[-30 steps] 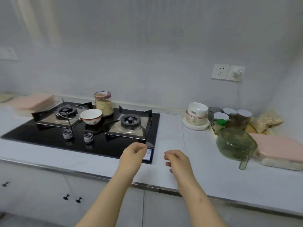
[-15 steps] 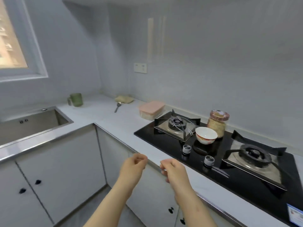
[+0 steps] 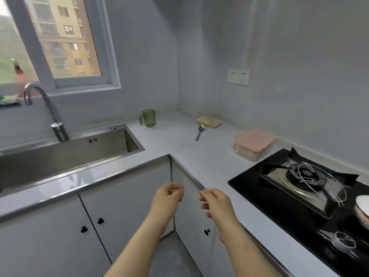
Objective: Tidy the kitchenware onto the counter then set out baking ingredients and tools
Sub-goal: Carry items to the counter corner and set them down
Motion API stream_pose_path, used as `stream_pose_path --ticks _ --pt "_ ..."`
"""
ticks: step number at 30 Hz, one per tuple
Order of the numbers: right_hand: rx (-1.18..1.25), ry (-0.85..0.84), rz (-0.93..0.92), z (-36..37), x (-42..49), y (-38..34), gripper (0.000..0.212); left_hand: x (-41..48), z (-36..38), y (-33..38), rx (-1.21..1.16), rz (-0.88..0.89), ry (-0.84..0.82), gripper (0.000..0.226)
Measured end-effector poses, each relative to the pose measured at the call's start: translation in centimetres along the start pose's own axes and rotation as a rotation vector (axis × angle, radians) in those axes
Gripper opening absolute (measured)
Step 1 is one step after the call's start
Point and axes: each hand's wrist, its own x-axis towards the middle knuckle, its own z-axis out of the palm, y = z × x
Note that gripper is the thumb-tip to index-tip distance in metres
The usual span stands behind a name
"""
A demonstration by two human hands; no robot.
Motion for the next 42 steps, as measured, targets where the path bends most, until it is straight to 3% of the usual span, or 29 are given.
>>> stream_pose_path --ticks 8,15,31,34,42 --pt "0.026 -0.051 -0.002 2.2 17.5 -3.7 0.011 17.1 0.9 2.5 -0.006 -0.037 0.062 0.013" --pt "-0.014 -0.051 0.032 3.9 27.5 -5.3 0.013 27.9 1.7 3.9 -0.007 -0.053 0.056 0.015" --pt "-0.042 0.28 0.154 10.0 48.6 -6.4 0.013 53.1 1.1 3.6 0.119 -0.064 -0.229 0.015" --pt "-0.136 0.371 0.168 10.4 50.7 -5.5 0.012 56.0 1.0 2.7 0.139 -0.101 -0.27 0.015" --pt "-0.606 0.437 0.198 10.4 54.8 -3.6 0.039 60.2 1.3 -0.1 0.066 -0.306 -0.402 0.015"
